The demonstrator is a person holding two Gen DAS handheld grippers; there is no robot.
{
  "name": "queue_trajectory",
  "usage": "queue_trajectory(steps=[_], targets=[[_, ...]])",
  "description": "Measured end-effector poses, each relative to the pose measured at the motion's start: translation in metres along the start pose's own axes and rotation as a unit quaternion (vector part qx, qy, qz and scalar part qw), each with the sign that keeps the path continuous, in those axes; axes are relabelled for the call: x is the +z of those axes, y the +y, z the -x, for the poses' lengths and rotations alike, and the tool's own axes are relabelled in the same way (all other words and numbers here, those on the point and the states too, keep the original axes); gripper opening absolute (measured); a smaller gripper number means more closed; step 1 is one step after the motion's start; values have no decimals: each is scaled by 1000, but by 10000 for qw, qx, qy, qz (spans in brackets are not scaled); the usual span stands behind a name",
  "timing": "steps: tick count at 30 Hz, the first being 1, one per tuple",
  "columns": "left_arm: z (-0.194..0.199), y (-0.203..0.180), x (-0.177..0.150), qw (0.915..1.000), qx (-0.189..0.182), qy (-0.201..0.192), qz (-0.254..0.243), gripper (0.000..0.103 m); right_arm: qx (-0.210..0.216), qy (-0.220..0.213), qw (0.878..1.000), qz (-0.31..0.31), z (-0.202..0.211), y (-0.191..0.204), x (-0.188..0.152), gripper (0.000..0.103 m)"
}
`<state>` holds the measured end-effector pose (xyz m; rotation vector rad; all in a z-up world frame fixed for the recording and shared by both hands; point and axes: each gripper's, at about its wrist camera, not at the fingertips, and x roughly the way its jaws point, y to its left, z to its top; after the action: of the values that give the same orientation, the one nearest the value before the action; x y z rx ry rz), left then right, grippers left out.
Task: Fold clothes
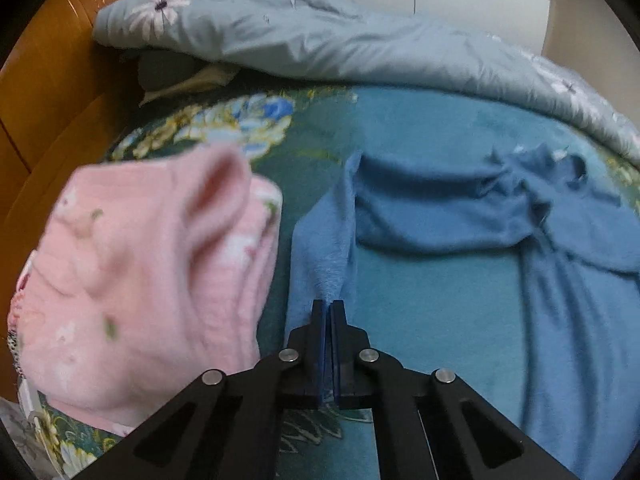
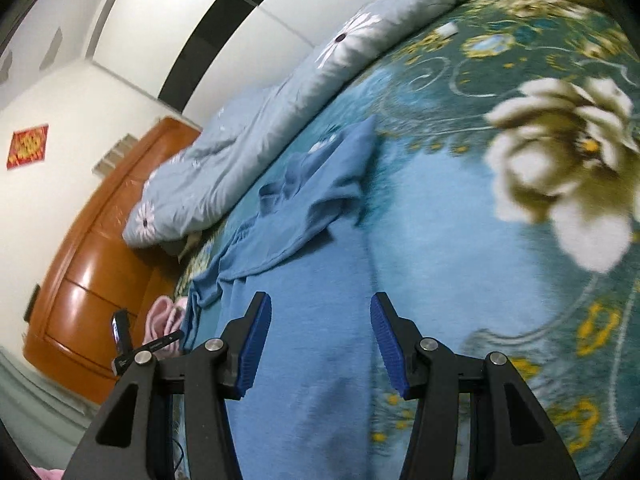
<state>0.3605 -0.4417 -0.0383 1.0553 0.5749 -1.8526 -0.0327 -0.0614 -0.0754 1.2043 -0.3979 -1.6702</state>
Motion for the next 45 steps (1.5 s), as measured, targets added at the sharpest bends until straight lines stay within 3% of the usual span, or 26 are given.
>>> queue_trajectory(steps=[4, 7, 11, 14, 22, 27, 33, 34, 37, 40, 42, 45], targets=[[37, -2, 32, 9970, -648, -174, 383, 2, 174, -221, 9994, -193, 13, -22, 0, 53], [68, -24, 65, 9915, -1183, -368, 393, 2, 257, -324, 9986, -322, 20, -38, 1, 53], [97, -78, 105, 9786, -1991, -490, 196, 2, 372, -426, 9966, -605, 27, -54, 3, 53], [95, -138, 125, 9681, -2483, -293, -124, 2, 455, -527, 9948, -738, 35, -61, 4, 53], [30, -330, 118, 9479, -2833, 576, -1337, 2, 565, -711, 9911, -969, 45, -72, 5, 53], [-32, -405, 100, 9504, -2434, 1114, -1587, 2, 652, -720, 9896, -1058, 47, -78, 7, 53], [-72, -406, 97, 9513, -2500, 1338, -1207, 5, 513, -662, 9926, -883, 43, -73, 9, 53], [-74, -403, 97, 9480, -2596, 1413, -1177, 11, 481, -650, 9931, -850, 42, -73, 9, 53], [-64, -387, 97, 9426, -2768, 1461, -1167, 45, 363, -625, 9948, -714, 39, -69, 8, 53], [-37, -356, 99, 9390, -3024, 1155, -1163, 56, 244, -616, 9962, -571, 37, -65, 8, 53], [-17, -322, 97, 9525, -2736, 699, -1144, 64, 220, -618, 9967, -483, 38, -62, 6, 53], [2, -264, 85, 9793, -1696, -109, -1097, 66, 225, -611, 9974, -309, 39, -56, 3, 53]])
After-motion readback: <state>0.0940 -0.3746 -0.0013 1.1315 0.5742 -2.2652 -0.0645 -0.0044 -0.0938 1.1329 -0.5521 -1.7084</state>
